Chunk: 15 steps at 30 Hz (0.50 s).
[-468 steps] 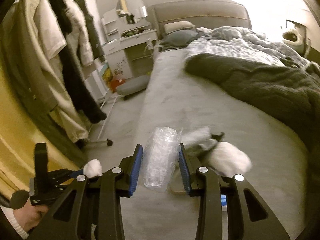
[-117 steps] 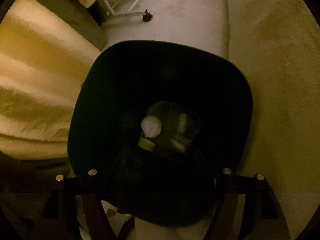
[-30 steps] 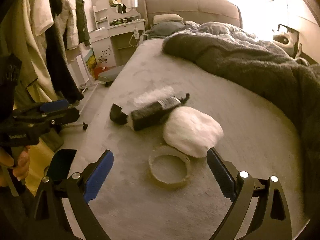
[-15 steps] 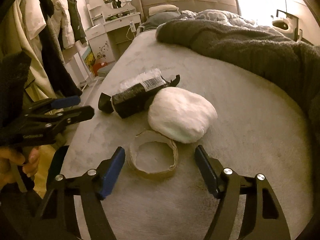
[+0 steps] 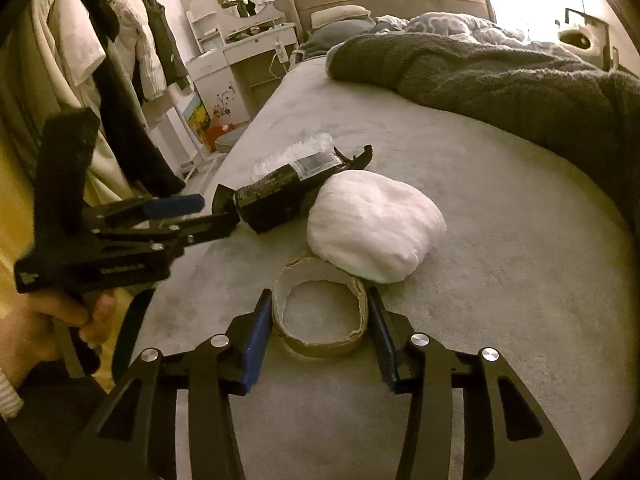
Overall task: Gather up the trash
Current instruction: 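Move right tool to tan cardboard tape ring while left tool approaches black curved handle, then close right tool on tape ring while left tool grasps black curved handle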
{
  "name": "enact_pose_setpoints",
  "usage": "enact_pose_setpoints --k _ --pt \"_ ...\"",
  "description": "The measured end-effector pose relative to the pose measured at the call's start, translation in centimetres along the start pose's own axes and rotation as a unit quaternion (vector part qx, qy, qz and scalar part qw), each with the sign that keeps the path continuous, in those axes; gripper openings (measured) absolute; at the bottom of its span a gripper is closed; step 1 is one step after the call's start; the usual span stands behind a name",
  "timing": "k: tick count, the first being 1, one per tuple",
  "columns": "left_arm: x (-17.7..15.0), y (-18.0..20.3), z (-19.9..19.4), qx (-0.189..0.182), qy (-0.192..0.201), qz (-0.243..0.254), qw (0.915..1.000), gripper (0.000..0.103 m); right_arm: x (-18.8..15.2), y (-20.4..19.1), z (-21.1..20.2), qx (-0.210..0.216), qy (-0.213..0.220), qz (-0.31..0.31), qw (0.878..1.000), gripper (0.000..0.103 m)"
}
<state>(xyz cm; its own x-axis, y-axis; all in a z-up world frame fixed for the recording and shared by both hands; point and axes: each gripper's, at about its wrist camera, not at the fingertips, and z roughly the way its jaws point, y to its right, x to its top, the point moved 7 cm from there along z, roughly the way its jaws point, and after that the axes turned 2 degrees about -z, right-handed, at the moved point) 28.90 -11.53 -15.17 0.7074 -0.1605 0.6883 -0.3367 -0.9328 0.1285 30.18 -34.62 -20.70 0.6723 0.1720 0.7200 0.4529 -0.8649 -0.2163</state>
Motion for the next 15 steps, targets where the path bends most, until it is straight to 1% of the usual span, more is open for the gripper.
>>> enact_pose_setpoints --k 5,9,15 --pt "0.3 -0.1 0.7 0.001 0.002 -0.011 0.9999 0.070 -0.1 0.4 -0.7 0.017 0.001 0.013 1.000 0.046" --pt "0.5 -0.2 0.9 -0.004 0.004 -0.024 0.9997 0.067 -0.2 0.5 -1.1 0.024 0.001 0.012 1.000 0.046" --pt "0.7 -0.6 1.4 -0.026 0.007 -0.059 0.9979 0.066 -0.5 1.2 -1.9 0.034 0.004 0.023 0.999 0.046"
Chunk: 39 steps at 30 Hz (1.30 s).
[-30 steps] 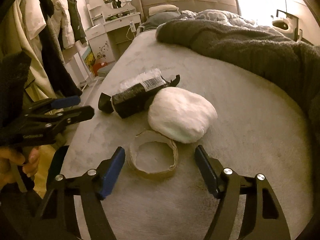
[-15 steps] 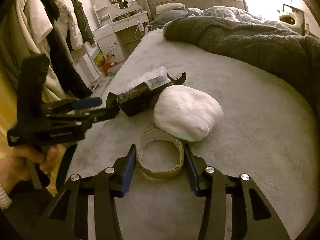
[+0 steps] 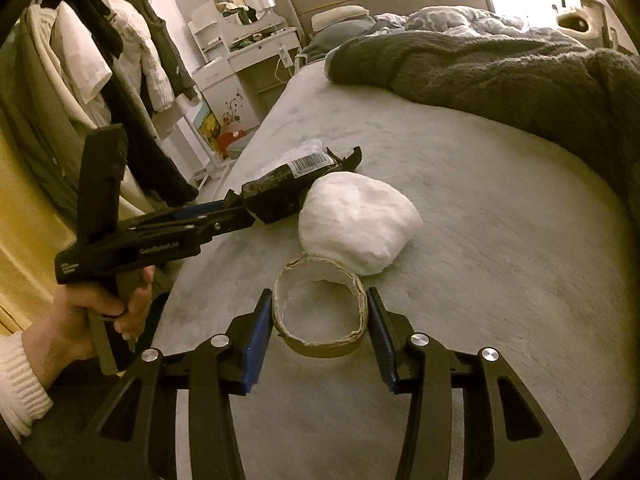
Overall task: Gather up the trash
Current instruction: 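Close right tool on tape ring while left tool grasps black curved handle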
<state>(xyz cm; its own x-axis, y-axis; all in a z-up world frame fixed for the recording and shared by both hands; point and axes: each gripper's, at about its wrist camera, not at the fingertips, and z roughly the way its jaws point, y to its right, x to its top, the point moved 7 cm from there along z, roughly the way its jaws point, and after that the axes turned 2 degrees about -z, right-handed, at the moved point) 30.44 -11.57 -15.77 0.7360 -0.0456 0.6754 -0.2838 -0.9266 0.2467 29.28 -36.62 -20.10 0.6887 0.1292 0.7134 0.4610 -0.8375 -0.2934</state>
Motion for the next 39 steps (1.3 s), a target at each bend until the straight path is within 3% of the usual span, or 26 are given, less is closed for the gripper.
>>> enact_pose_setpoints --k 5,10,22,39 --pt "0.5 -0.4 0.2 -0.023 0.009 -0.035 0.9991 0.065 -0.2 0.3 -0.4 0.003 0.001 0.001 1.000 0.046" --pt "0.5 -0.4 0.6 -0.010 0.009 -0.037 0.9992 0.052 -0.2 0.7 -0.7 0.004 0.002 0.003 1.000 0.046" --pt "0.6 -0.1 -0.5 0.003 0.017 -0.032 0.9993 0.050 0.5 0.6 -1.6 0.007 0.012 0.002 1.000 0.046" --pt "-0.3 -2.2 -5.1 0.038 0.022 -0.046 0.9980 0.050 2.2 -3.0 -3.1 -0.001 0.032 -0.028 0.999 0.047"
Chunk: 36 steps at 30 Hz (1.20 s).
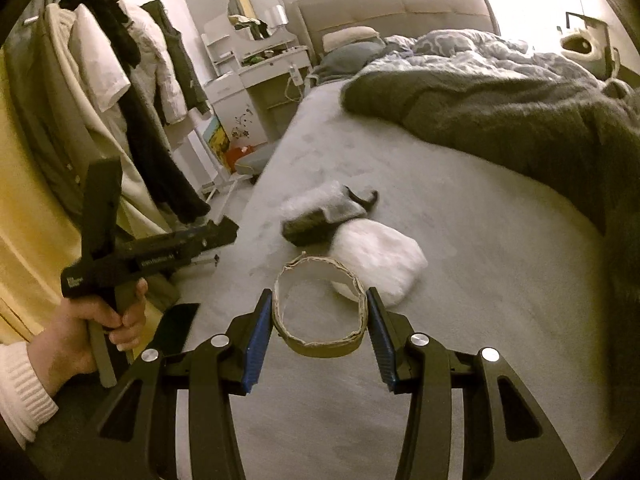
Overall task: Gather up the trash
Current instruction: 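Close right tool on tape ring while left tool grasps black curved handle, then carry both items to the bin and open left tool to drop the handle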
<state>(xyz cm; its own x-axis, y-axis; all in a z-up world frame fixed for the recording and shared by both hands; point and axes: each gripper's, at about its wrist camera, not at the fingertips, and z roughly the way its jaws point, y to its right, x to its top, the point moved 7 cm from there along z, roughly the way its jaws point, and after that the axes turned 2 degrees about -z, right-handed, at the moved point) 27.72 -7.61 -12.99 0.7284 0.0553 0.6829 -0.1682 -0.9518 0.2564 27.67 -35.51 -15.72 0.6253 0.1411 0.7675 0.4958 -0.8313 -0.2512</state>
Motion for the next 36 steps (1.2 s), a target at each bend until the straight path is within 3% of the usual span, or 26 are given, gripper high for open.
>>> enact_pose_setpoints --k 12,27,36 --pt "-3.1 -6.0 -1.6 0.061 -0.043 -0.014 0.9971 0.050 2.4 -6.0 1.2 0.029 0.011 -0.027 0.999 0.047" --pt "-9.8 -15.1 -2.0 0.133 -0.139 -0.050 0.9801 0.050 3.9 -13.8 4.5 0.056 0.008 -0.055 0.997 0.047" --pt "-13.3 -18.1 -2.1 0.133 -0.197 -0.078 0.9683 0.050 4.4 -18.4 6.7 0.076 0.000 -0.075 0.994 0.047"
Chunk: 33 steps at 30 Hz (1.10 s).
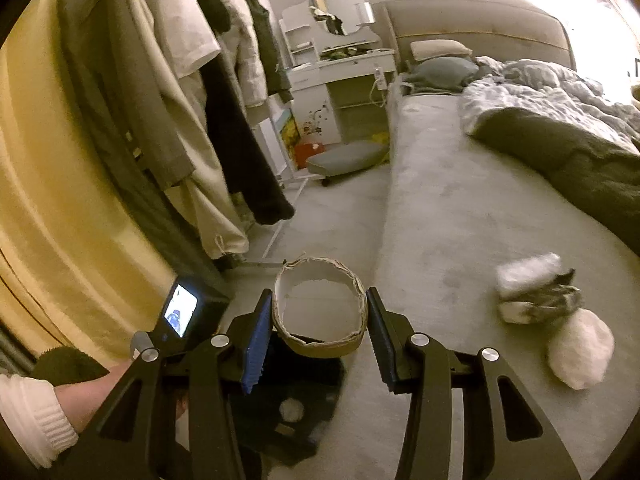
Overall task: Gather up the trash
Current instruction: 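Carry both items to the bin and open left tool to drop the handle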
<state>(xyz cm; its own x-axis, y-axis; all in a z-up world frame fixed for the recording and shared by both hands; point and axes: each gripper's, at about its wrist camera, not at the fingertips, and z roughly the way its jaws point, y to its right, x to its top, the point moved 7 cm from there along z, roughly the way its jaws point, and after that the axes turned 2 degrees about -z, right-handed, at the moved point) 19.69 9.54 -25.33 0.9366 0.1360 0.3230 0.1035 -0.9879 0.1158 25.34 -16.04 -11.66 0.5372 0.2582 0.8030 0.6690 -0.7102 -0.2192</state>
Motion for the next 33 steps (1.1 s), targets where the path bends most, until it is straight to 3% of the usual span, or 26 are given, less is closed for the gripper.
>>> enact_pose_setpoints --k 6,14,19,33 --pt "-2.4 -1.2 1.0 -0.017 -0.046 -0.005 0.9988 0.050 0.0 -2.4 2.6 0.014 -0.021 -0.008 1.000 0.047" --pt "-5.3 -3.5 2.6 -0.010 -0.100 0.004 0.9949 0.055 -0.7 -5.3 5.8 0.028 -0.049 -0.022 0.998 0.047" --pt "-5.3 -5.5 1.9 -0.006 -0.086 -0.009 0.9963 0.070 -1.6 -6.2 7.9 0.025 -0.074 -0.024 0.997 0.047" --pt "-3.6 -8.5 -2.5 0.020 0.006 -0.026 0.9995 0.085 -5.3 -6.7 13.6 0.001 -0.159 -0.019 0.987 0.047"
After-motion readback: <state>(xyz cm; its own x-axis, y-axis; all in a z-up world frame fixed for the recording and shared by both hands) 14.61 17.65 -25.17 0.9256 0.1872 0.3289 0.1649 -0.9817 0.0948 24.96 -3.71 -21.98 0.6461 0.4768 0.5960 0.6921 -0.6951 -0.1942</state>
